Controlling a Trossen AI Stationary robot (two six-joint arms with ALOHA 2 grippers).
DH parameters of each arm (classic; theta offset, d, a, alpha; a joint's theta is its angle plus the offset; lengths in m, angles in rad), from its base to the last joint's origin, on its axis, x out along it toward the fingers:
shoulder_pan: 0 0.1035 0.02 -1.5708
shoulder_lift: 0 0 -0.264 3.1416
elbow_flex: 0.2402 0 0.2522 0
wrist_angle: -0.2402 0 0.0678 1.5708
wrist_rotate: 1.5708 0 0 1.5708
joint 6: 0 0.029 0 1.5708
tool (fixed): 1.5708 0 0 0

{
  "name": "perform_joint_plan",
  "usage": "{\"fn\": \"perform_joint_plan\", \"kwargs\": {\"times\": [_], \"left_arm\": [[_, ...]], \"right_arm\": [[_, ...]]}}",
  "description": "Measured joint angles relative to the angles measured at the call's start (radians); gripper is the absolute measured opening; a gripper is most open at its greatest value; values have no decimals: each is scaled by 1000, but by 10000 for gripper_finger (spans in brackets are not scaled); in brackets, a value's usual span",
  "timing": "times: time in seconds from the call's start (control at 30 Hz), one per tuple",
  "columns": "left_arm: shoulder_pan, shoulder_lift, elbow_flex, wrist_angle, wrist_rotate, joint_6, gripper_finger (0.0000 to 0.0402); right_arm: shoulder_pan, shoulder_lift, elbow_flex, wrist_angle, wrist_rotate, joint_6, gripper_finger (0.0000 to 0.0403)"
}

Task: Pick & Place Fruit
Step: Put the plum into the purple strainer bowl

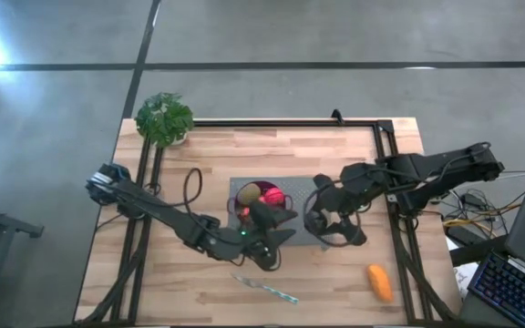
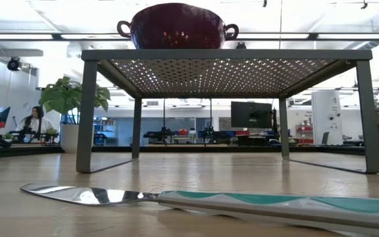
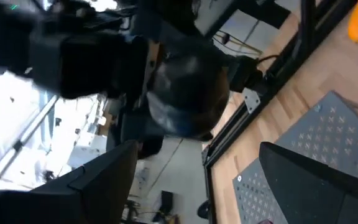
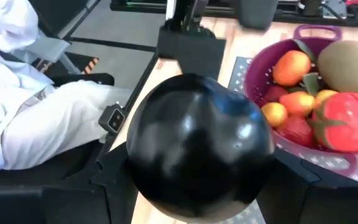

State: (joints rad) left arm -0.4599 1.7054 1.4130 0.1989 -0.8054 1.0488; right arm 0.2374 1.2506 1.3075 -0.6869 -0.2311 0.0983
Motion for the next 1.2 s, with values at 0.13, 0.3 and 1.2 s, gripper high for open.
{"fn": "perform_joint_plan", "kwargs": {"times": [0.13, 0.3, 1.2], "left_arm": [[0, 48, 38, 0, 2, 62, 342], [0, 89, 84, 3, 2, 120, 342], [2, 102, 89, -51, 48, 50, 342]], "right_arm": [[1, 35, 0, 23, -1, -2, 252], [1, 67, 0, 48, -1, -14, 272], [3, 132, 1, 123, -30, -48, 249]]}}
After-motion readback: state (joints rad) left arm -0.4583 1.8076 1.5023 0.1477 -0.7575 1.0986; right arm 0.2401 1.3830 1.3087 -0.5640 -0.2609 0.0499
